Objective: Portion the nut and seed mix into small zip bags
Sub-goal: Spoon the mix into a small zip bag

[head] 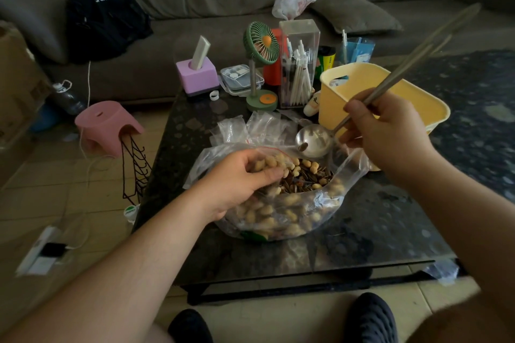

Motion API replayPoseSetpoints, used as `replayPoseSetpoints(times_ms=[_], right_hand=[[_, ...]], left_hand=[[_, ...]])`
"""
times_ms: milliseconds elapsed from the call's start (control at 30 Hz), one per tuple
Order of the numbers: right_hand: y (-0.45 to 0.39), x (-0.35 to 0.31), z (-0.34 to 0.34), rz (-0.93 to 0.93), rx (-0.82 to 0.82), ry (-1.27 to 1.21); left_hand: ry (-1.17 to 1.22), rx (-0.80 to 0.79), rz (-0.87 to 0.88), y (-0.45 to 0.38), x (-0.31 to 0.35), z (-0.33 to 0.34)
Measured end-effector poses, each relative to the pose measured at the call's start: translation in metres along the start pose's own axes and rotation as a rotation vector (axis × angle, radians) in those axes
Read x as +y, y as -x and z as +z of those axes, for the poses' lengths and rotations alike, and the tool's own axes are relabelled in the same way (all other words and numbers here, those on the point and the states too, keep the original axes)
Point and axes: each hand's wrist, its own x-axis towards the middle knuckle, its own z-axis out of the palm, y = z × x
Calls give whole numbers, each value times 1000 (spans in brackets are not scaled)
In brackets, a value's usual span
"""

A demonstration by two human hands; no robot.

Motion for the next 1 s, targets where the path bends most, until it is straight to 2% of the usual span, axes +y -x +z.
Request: replayPoseSetpoints(times_ms=[67,167,267,367,567,667,767,900,1000], right_hand=[[0,5,-2,-40,-60,104],[5,14,7,-126,-242,330],[9,24,18,-206,-254,327],[7,40,27,-238,-311,312],[3,53,31,-10,-262,139],[26,57,65,209,-223,-8],[42,55,107,269,-186,-88],[19,41,103,543,-209,-363],[9,38,88,562,-332,-381]], left_hand=[[115,-15,15,2,5,-5],[267,-10,42,5,6,-5],[358,-4,80,7,5,1],[422,92,101,5,5,5],[380,248,-8,-5,-10,4],[210,413,7,-12,-25,17],[34,582,42,-19,-28,37],[24,493,10,-18,-19,39],[-94,306,-26,-10,-13,27]])
